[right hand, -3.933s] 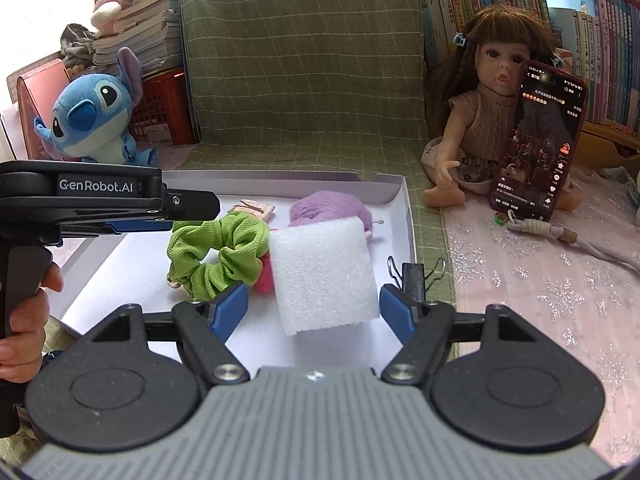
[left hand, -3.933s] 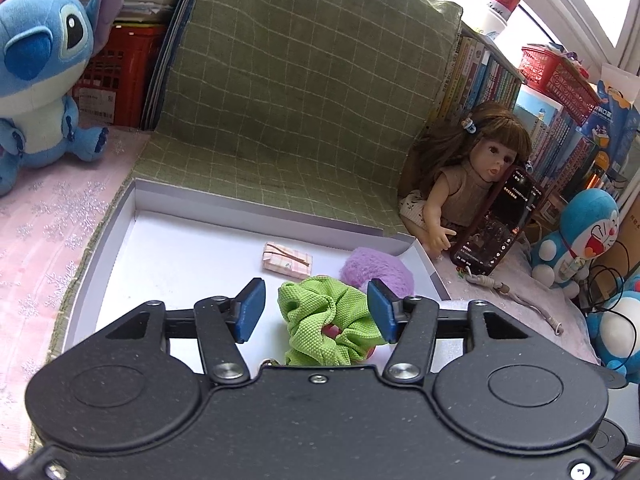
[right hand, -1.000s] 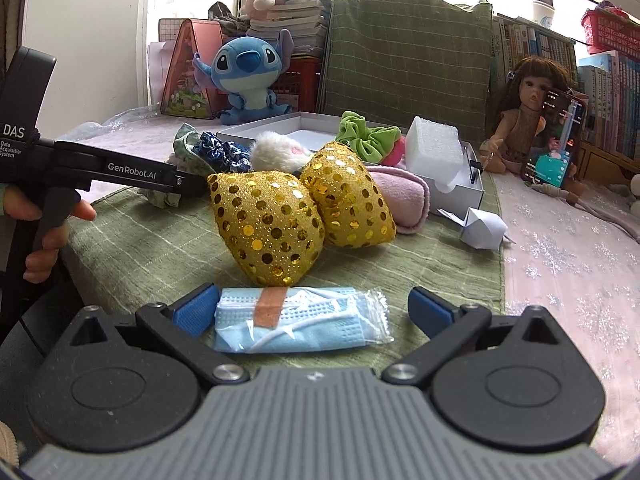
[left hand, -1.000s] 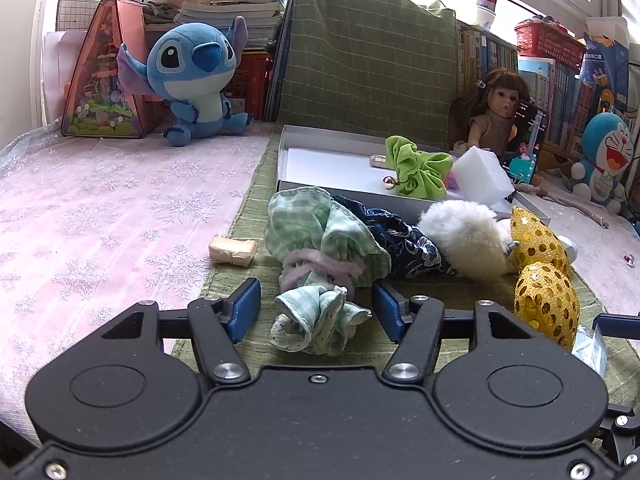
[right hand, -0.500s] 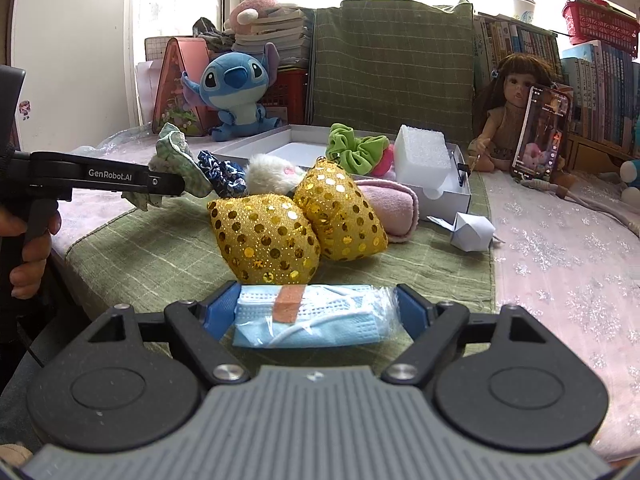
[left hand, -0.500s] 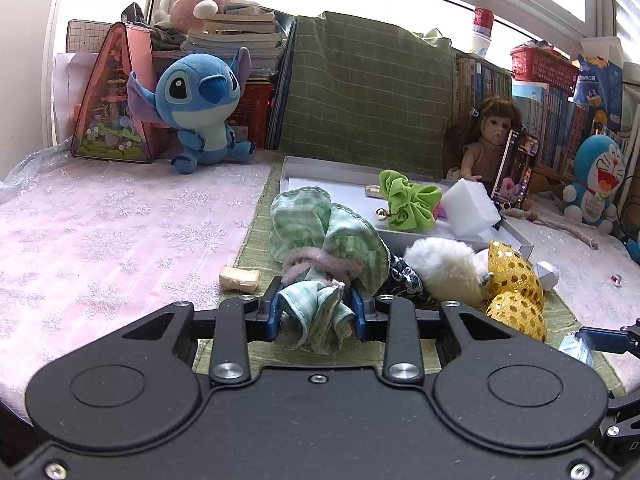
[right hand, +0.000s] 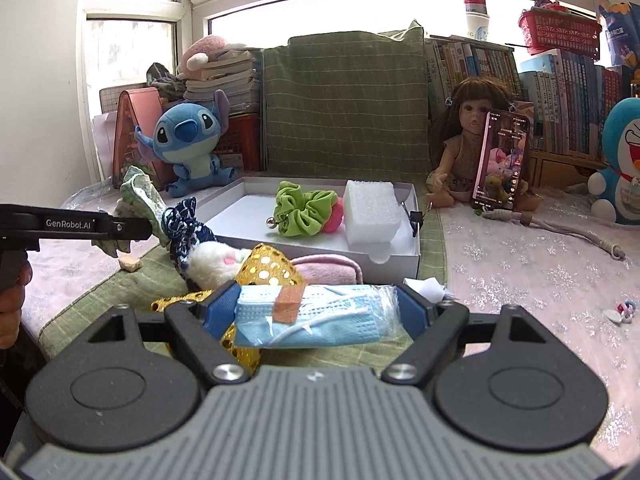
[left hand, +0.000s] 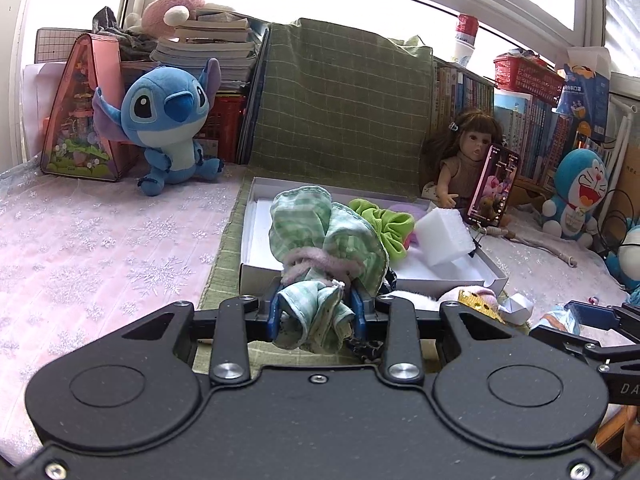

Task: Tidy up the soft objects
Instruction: 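Carry the scrunchie and mask packet with both grippers over the white box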

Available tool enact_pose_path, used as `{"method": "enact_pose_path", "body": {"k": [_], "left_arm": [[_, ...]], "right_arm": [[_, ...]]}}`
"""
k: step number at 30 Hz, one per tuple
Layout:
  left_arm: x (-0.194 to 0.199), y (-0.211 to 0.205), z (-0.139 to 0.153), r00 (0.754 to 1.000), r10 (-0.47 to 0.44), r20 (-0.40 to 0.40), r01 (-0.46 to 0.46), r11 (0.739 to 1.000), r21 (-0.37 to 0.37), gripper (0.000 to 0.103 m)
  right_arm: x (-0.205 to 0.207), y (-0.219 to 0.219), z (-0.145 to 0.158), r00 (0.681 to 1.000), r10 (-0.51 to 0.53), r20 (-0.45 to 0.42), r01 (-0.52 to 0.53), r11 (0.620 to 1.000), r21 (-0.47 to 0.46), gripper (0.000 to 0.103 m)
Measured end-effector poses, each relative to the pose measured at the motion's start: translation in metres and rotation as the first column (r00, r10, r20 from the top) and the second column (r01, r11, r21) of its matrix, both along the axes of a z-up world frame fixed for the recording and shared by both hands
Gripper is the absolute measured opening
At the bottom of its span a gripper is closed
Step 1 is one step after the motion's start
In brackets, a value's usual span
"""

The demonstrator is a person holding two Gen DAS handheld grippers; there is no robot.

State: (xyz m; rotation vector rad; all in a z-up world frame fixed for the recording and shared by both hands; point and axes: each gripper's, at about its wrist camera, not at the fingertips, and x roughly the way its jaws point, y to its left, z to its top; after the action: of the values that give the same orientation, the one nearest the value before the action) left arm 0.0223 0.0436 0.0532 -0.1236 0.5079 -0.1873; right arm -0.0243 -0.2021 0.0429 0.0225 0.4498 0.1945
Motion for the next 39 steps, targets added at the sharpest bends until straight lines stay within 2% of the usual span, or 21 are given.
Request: {"method": "enact_pose_path", "body": {"k": [11, 18, 28, 35, 39], "left_arm": [[0.024, -0.01, 0.023, 0.998, -0.062, 0.03, 0.064, 0.995, -0.077, 0.032], [0.039, -0.022, 0.028, 0.993, -0.119, 0.021, 0.12, 0.989, -0.081, 0.032], [0.092, -0.055, 0.023, 0.972, -0.219, -0.08, 0.209, 0.971, -0.121, 0.032], [0.132, -0.078, 0.014, 0.962, -0.226, -0.154, 0.209, 0.971, -0.117, 0.032], [0.149, -0.091, 0.005, 0.955, -0.225, -0.195, 0.207, 0.973, -0.105, 0.032]], "right_arm": [[0.041, -0.017, 0.012, 0.998, -0.064, -0.023, 0.066, 0.994, 0.091, 0.083], [0.063, -0.022, 0.016, 0.996, -0.06, -0.06, 0.067, 0.99, 0.123, 0.083], [0.122, -0.045, 0.02, 0.973, -0.061, -0.221, 0.124, 0.951, 0.282, 0.083], [0.152, -0.048, 0.01, 0.954, -0.063, -0.292, 0.158, 0.936, 0.313, 0.083], [0.16, -0.049, 0.003, 0.953, -0.065, -0.297, 0.166, 0.93, 0.329, 0.083]]}}
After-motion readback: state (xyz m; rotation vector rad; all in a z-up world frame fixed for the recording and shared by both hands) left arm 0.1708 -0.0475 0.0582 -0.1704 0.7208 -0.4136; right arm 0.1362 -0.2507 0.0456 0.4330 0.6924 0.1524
